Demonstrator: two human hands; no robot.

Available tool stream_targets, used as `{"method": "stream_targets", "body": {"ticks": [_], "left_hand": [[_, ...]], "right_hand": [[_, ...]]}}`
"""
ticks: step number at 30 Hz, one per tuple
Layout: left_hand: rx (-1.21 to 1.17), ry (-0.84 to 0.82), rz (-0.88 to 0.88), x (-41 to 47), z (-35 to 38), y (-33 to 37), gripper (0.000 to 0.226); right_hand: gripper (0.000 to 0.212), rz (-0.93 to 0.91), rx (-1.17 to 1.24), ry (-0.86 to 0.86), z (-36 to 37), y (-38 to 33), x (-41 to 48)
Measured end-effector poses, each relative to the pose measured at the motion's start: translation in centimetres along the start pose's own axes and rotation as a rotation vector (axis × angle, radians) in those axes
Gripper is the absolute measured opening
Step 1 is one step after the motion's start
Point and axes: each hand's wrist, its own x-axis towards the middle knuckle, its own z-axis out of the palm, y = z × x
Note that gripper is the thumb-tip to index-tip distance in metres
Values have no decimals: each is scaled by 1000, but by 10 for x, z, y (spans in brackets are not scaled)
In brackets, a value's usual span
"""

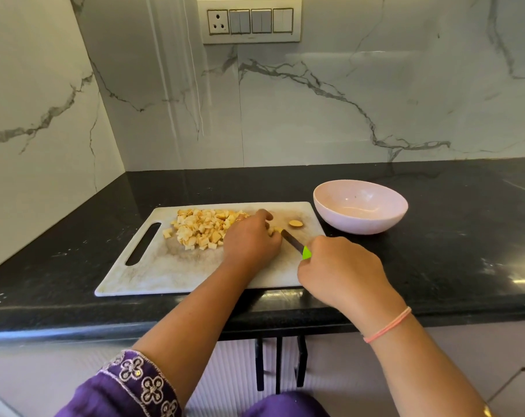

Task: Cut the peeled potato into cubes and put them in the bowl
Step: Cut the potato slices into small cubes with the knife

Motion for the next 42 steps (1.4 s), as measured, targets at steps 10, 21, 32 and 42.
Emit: {"method": "stream_targets", "body": {"ticks": [10, 21, 32, 42], "left_hand": [[-84, 32, -83, 3, 1, 0, 31], [-21, 70, -74, 11, 4, -5, 21], [61, 100, -47, 8, 6, -5, 23], [120, 101, 26, 5, 2, -1, 16]], "right_hand": [[18, 43, 106, 43, 16, -9, 20], [16, 20, 23, 64, 18, -20, 31], [19, -50, -37, 124, 43, -26, 22], [21, -48, -35, 171, 48, -24, 21]]}}
